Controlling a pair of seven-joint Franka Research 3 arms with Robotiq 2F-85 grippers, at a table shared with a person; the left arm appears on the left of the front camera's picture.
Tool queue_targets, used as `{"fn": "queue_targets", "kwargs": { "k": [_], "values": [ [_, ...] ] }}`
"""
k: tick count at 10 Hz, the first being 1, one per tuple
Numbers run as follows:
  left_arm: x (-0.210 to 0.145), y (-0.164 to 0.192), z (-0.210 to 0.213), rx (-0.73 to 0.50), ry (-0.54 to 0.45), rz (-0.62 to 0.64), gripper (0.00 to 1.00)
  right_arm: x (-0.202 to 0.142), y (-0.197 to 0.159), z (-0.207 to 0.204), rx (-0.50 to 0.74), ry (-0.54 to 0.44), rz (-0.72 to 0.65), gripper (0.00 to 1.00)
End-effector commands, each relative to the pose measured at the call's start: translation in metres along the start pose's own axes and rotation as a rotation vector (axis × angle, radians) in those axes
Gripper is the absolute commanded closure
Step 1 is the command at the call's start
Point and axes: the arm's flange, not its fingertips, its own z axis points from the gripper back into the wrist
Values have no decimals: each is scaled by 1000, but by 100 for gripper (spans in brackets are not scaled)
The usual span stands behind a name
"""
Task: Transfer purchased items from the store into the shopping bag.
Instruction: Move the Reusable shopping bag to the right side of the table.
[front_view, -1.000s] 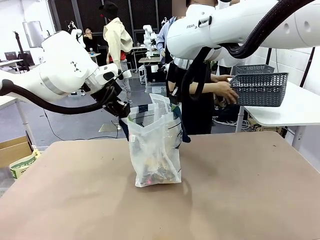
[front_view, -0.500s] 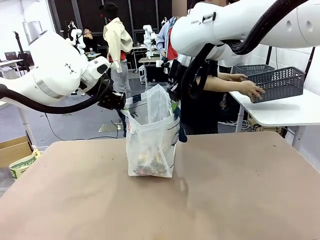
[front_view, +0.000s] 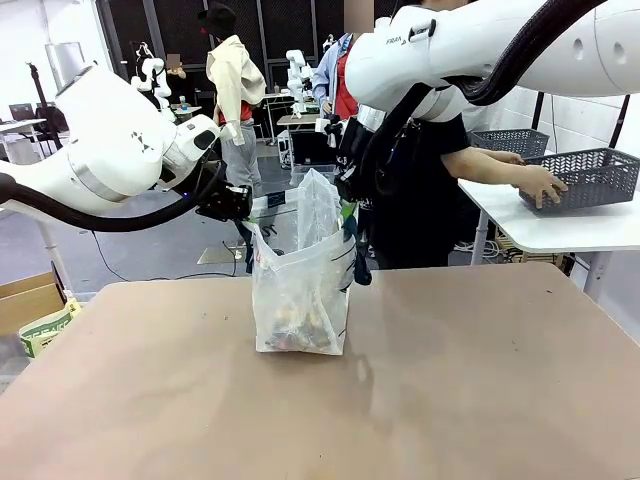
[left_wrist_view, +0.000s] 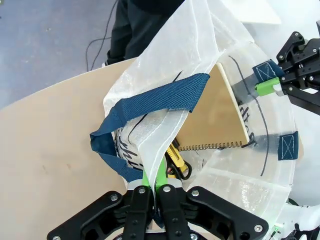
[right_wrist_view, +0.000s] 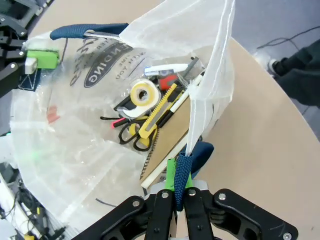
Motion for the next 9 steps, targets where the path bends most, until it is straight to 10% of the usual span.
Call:
{"fn": "queue_targets", "kwargs": {
  "k": [1, 8, 9],
  "values": [
    [9, -9, -3, 8, -15, 73, 100, 7, -1, -1, 17, 3, -83, 100],
    [16, -11, -19, 21, 25, 106, 100, 22, -13, 2, 196, 19, -490, 100],
    [8, -10, -16, 10, 16, 89, 100, 11, -9, -6, 117, 18, -335, 100]
  ]
}}
